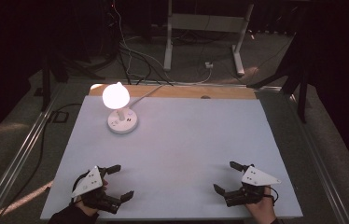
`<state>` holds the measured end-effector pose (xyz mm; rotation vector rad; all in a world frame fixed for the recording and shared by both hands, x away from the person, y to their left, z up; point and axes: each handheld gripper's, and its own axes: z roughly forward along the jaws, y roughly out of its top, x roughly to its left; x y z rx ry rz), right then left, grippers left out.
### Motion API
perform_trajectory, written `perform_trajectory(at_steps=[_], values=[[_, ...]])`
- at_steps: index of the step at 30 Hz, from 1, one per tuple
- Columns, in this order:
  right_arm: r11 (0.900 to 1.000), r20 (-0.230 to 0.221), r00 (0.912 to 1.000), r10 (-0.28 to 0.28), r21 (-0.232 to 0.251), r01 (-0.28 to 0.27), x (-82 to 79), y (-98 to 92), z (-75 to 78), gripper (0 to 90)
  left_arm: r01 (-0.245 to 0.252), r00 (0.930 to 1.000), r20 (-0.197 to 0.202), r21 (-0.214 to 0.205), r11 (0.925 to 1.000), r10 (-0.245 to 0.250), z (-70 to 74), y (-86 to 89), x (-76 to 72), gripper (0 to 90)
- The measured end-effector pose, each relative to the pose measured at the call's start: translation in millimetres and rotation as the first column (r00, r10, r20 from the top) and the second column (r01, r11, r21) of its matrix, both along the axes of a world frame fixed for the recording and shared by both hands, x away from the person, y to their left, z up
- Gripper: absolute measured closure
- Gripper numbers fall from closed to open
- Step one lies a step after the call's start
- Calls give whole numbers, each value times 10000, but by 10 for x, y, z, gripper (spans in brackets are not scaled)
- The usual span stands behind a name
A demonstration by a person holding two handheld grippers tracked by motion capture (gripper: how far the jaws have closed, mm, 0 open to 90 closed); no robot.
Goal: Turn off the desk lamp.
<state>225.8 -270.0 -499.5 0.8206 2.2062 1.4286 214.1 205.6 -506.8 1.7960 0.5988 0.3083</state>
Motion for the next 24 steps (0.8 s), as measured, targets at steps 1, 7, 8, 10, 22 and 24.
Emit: perform_trajectory(at_steps=[1, 7, 8, 10, 22, 24], values=[[10000, 19, 10000, -15, -35, 15, -1, 1, 1, 0, 34, 10000, -8, 40, 10000, -34, 0, -3, 1, 6], [10000, 60, 10000, -26, 42, 26, -4, -5, 8, 0, 113, 9999, 35, 78, 9999, -113, 4, -6, -6, 6], [10000, 60, 10000, -26, 42, 26, -4, -5, 8, 0, 113, 9999, 35, 78, 9999, -113, 4, -6, -6, 6], [10000, 74, 10000, -31, 61, 31, -4, -3, 11, 0, 120, 9999, 42, 68, 9999, -120, 7, -10, -7, 6], [9995, 203, 9998, -57, 304, 50, -30, 1, 42, 0, 825, 9965, -103, 98, 9965, -824, 92, -74, -22, 6], [9992, 220, 9997, -54, 405, 45, -36, -4, 52, 0, 836, 9965, -82, 80, 9965, -836, 111, -82, -24, 6]])
